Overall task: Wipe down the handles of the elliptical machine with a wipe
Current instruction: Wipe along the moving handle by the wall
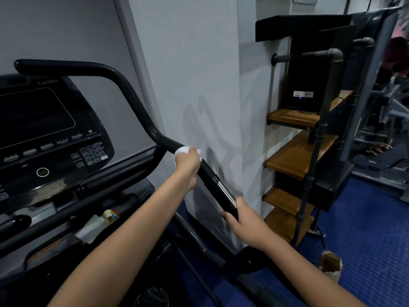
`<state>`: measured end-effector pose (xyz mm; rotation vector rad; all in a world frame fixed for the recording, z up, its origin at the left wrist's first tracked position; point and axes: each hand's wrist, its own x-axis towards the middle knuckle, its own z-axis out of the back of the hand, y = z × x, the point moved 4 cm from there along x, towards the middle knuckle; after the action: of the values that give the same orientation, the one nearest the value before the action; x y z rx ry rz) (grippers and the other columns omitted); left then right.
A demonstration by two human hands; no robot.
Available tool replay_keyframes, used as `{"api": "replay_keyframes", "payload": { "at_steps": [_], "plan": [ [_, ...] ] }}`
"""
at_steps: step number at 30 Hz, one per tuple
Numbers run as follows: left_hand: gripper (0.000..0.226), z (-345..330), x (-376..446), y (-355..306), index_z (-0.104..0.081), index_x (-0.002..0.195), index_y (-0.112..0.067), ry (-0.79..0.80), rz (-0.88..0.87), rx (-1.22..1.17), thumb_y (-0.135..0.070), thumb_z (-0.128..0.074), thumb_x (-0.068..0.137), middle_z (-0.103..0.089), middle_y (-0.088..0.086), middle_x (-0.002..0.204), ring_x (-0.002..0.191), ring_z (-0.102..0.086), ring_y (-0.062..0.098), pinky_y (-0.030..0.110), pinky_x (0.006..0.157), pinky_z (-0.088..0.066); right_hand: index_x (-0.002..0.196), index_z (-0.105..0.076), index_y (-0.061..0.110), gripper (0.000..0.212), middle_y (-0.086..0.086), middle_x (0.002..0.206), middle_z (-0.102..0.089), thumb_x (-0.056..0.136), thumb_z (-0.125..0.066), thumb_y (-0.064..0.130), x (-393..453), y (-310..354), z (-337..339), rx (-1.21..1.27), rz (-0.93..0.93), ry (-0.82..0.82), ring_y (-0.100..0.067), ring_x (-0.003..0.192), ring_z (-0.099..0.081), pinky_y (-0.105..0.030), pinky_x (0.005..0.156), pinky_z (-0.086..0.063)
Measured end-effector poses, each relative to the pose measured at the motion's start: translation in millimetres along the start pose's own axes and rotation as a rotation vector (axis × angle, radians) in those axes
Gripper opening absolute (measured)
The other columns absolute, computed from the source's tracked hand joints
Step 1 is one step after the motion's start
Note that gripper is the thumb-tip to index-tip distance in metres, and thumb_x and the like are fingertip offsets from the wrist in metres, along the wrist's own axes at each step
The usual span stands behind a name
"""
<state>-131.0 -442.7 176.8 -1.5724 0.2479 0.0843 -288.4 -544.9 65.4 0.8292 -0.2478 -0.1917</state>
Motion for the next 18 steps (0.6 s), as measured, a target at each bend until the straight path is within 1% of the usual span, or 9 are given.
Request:
{"api": "replay_keyframes", "payload": {
  "at_steps": [1,2,4,6,10,13,14,16,18],
  "plan": [
    [0.018,1.0,5.3,-5.6,-0.056,0.090,-0.015,0.020,-0.017,-0.029,-0.019,-0.041,0.100,-0.061,0.007,0.090,0.089,-0.060,0.025,0.037,0.096,-0.052,0.111,-0.042,0.024,0.030,0.007,0.100,-0.060,0.098,-0.051,0.050,-0.1,0.0,-0.1,-0.001,0.002,0.002,-0.004,0.083,-0.061,-0.022,0.064,-0.054],
    [0.018,2.4,9.3,-12.7,-0.054,0.087,-0.014,0.029,-0.009,-0.066,-0.013,-0.041,0.099,-0.059,0.009,0.088,0.087,-0.058,0.026,0.038,0.095,-0.053,0.111,-0.042,0.024,0.030,0.007,0.099,-0.060,0.098,-0.050,0.050,0.3,-0.8,-0.4,-0.003,0.001,0.006,-0.004,0.082,-0.061,-0.023,0.065,-0.054],
    [0.011,10.8,28.3,-26.8,-0.055,0.099,-0.013,-0.010,0.038,-0.087,-0.007,-0.046,0.097,-0.059,0.009,0.091,0.091,-0.059,0.026,0.040,0.095,-0.054,0.111,-0.042,0.023,0.031,0.006,0.099,-0.060,0.098,-0.050,0.051,0.6,-1.7,-0.9,-0.005,-0.006,0.012,-0.006,0.082,-0.061,-0.025,0.066,-0.054],
    [0.013,22.5,47.6,-39.4,-0.055,0.110,-0.013,-0.048,0.105,-0.024,-0.010,-0.052,0.097,-0.060,0.007,0.098,0.093,-0.062,0.024,0.039,0.092,-0.055,0.113,-0.042,0.024,0.033,0.006,0.099,-0.060,0.097,-0.050,0.052,0.7,-2.3,-0.9,0.003,-0.010,0.018,-0.007,0.083,-0.062,-0.028,0.068,-0.056],
    [0.013,36.2,63.9,-49.0,-0.054,0.104,-0.005,-0.056,0.267,0.055,-0.014,-0.059,0.097,-0.057,0.005,0.087,0.073,-0.059,0.019,0.027,0.074,-0.051,0.113,-0.041,0.022,0.037,0.002,0.098,-0.060,0.096,-0.050,0.054,3.2,-3.5,0.5,0.001,-0.018,0.043,-0.013,0.083,-0.061,-0.035,0.071,-0.055],
    [0.010,36.2,58.5,-44.7,-0.058,0.103,-0.012,-0.060,0.214,0.055,-0.017,-0.052,0.096,-0.063,0.006,0.094,0.076,-0.064,0.021,0.034,0.053,-0.053,0.114,-0.039,0.021,0.039,-0.001,0.102,-0.058,0.096,-0.051,0.055,2.3,-3.2,1.3,-0.017,-0.039,0.049,-0.016,0.086,-0.059,-0.032,0.067,-0.049],
    [0.010,33.6,53.7,-41.7,-0.057,0.100,-0.014,-0.058,0.187,0.031,-0.018,-0.049,0.096,-0.065,0.007,0.098,0.079,-0.066,0.024,0.035,0.051,-0.053,0.113,-0.039,0.021,0.039,-0.001,0.101,-0.057,0.096,-0.051,0.054,1.5,-2.9,1.2,-0.022,-0.041,0.050,-0.015,0.084,-0.058,-0.029,0.064,-0.046],
    [0.011,26.0,37.3,-35.2,-0.055,0.098,-0.015,-0.052,0.133,-0.023,-0.019,-0.044,0.097,-0.068,0.010,0.102,0.084,-0.067,0.026,0.037,0.053,-0.055,0.113,-0.038,0.020,0.039,-0.002,0.101,-0.056,0.097,-0.051,0.052,0.2,-2.0,1.2,-0.027,-0.047,0.047,-0.015,0.083,-0.056,-0.024,0.059,-0.040],
    [0.011,14.8,18.9,-25.1,-0.052,0.101,-0.017,-0.006,0.085,-0.059,-0.020,-0.041,0.098,-0.070,0.012,0.108,0.087,-0.067,0.025,0.040,0.061,-0.059,0.113,-0.037,0.021,0.038,-0.003,0.101,-0.056,0.097,-0.052,0.052,-0.2,-0.9,1.7,-0.040,-0.062,0.038,-0.015,0.083,-0.057,-0.025,0.058,-0.039]
  ]
}}
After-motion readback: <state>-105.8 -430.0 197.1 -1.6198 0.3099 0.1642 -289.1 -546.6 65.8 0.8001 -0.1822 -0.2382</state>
